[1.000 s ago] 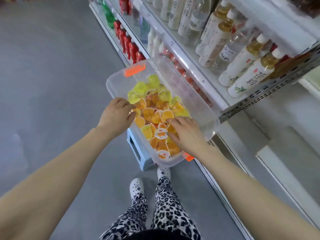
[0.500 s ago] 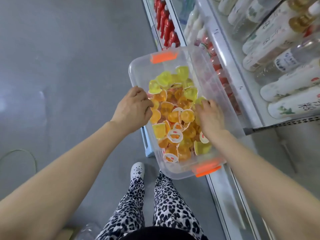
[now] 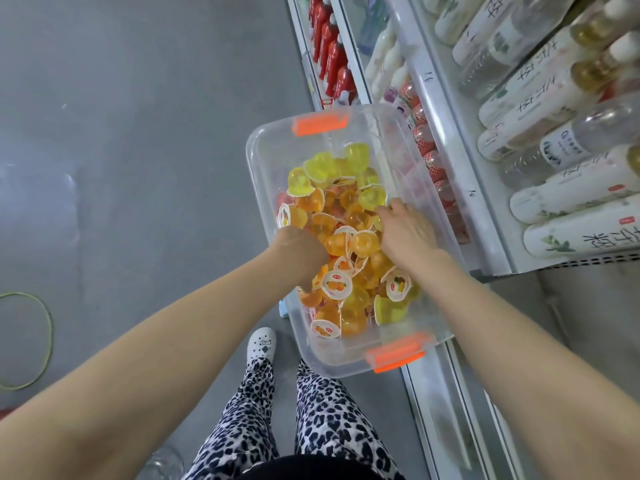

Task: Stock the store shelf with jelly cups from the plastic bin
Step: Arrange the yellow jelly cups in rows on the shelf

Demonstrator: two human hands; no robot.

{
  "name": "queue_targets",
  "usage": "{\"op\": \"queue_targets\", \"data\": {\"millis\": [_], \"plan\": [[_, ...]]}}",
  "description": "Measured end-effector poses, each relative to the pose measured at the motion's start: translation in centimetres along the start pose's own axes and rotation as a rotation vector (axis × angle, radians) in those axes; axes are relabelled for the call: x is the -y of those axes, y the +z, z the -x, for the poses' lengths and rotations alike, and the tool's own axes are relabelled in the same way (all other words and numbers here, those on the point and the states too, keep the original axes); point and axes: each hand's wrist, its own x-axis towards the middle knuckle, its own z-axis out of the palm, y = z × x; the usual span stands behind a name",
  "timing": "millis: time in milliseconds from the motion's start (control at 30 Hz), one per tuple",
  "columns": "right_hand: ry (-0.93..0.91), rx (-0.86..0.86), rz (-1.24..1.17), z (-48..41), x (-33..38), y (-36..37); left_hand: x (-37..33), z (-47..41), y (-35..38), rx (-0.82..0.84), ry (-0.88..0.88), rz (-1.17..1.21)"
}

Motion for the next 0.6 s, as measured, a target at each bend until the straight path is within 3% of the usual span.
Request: {"op": "queue_targets", "data": {"millis": [133,267,433,600], "plan": [[-0.026,0.118,0.145,-1.6,0.2,-0.4,-0.2,-0.1,-0.9,0.055,-0.031,0.116],[-0.030,0.039,0.198,-1.9,0.5,-0.3,-0.1,-0.2,-1.0,0.037,-0.041,0.214],[-0.050,-0.018,0.133,-1.3,0.3,0.1,0.4,-0.2,-0.2,0.026,0.032,0.146],[-0.035,-0.147,0.008,1.0,0.1,-0.6,1.4,-0.7,0.1,-0.119,0.078,0.333]]}}
